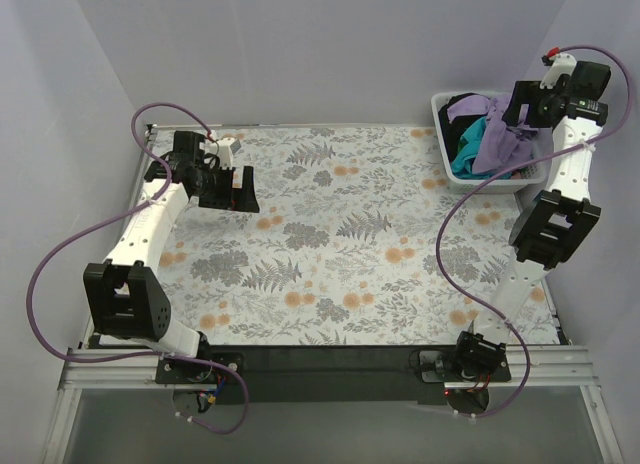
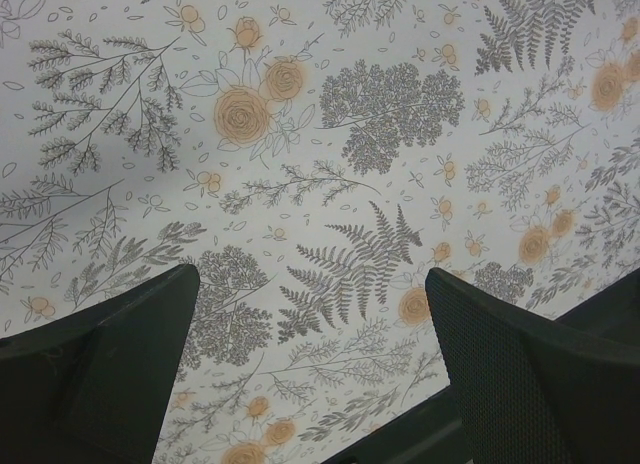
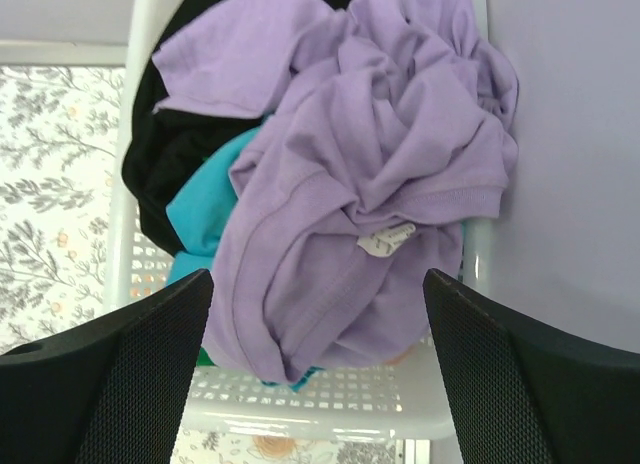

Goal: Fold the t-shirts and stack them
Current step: Grab the tshirt from the pile

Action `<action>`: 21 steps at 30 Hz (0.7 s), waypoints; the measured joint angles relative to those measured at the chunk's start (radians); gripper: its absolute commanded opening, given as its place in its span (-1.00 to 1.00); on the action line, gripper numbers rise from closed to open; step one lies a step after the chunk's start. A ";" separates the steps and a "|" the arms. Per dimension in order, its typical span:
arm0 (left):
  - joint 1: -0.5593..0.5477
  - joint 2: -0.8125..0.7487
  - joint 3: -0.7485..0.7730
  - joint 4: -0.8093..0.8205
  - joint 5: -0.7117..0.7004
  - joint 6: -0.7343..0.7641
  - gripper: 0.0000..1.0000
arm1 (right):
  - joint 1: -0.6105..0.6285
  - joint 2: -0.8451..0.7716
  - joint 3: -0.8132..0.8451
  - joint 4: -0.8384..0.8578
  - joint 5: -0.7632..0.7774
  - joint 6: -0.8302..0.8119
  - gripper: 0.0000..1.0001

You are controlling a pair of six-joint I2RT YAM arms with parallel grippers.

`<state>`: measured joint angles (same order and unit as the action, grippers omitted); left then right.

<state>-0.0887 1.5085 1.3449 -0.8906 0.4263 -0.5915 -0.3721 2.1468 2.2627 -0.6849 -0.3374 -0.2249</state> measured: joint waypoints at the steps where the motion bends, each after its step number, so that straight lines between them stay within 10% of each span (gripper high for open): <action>1: 0.000 0.000 0.000 0.000 0.002 0.000 0.97 | 0.000 0.000 0.000 0.014 -0.008 0.014 0.87; 21: 0.000 0.007 -0.030 -0.014 0.008 -0.008 0.96 | 0.000 0.139 -0.003 0.140 0.033 0.061 0.80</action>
<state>-0.0887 1.5154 1.3151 -0.9043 0.4343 -0.5991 -0.3725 2.2856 2.2601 -0.5446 -0.3046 -0.1635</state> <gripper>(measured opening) 0.982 0.928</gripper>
